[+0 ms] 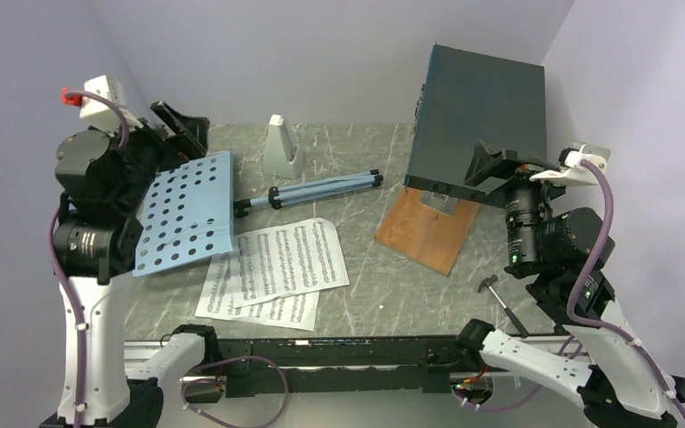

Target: Set up the instrument practice props

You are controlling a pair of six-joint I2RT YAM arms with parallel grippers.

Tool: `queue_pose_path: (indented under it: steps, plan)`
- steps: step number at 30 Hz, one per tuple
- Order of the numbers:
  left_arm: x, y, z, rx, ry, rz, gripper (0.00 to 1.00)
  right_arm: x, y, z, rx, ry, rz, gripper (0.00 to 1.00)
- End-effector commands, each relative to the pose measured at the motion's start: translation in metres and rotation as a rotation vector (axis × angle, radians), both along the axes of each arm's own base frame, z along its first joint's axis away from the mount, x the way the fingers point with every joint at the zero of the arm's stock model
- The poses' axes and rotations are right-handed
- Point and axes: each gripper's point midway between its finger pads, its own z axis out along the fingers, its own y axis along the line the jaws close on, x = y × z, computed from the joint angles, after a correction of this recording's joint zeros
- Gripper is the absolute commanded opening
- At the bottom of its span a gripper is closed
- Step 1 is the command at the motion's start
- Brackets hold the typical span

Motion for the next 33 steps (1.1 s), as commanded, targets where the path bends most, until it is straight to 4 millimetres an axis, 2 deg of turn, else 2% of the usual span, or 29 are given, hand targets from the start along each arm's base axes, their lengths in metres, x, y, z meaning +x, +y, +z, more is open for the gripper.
queue_pose_path:
  steps: [1, 6, 10, 11, 12, 17, 19, 22, 25, 28, 33]
  plan:
    - [0.010, -0.028, -0.018, 0.004, 0.086, -0.161, 0.99, 0.007, -0.001, 0.006, -0.001, -0.012, -0.051, 1.00]
    - [0.025, -0.075, -0.072, -0.097, 0.286, -0.429, 0.99, 0.012, 0.015, -0.003, -0.035, 0.002, 0.009, 1.00]
    - [0.021, -0.128, -0.124, -0.197, 0.436, -0.633, 0.99, 0.014, 0.031, -0.013, -0.068, 0.004, 0.086, 1.00]
    - [0.017, -0.145, -0.138, -0.179, 0.468, -0.652, 0.99, 0.014, 0.032, -0.014, -0.059, 0.001, 0.094, 1.00]
    - [0.004, -0.172, -0.154, -0.143, 0.507, -0.704, 0.99, 0.013, 0.033, -0.014, -0.055, -0.004, 0.102, 1.00]
    - [-0.032, -0.240, -0.240, 0.081, 0.648, -0.673, 0.99, 0.003, 0.027, -0.006, 0.007, -0.043, 0.128, 1.00]
    - [-0.047, -0.254, -0.277, 0.208, 0.711, -0.602, 0.99, -0.004, 0.022, -0.003, 0.031, -0.059, 0.137, 1.00]
    - [-0.066, -0.269, -0.325, 0.287, 0.804, -0.548, 0.99, -0.014, 0.012, 0.000, 0.061, -0.093, 0.140, 1.00]
    - [-0.081, -0.292, -0.359, 0.223, 0.845, -0.614, 0.99, -0.021, 0.008, 0.003, 0.074, -0.125, 0.160, 1.00]
    - [-0.090, -0.317, -0.384, 0.157, 0.878, -0.707, 0.99, -0.024, 0.011, 0.006, 0.069, -0.122, 0.191, 1.00]
    - [-0.087, -0.351, -0.405, 0.142, 0.906, -0.797, 0.99, -0.023, 0.019, 0.001, 0.052, -0.085, 0.226, 1.00]
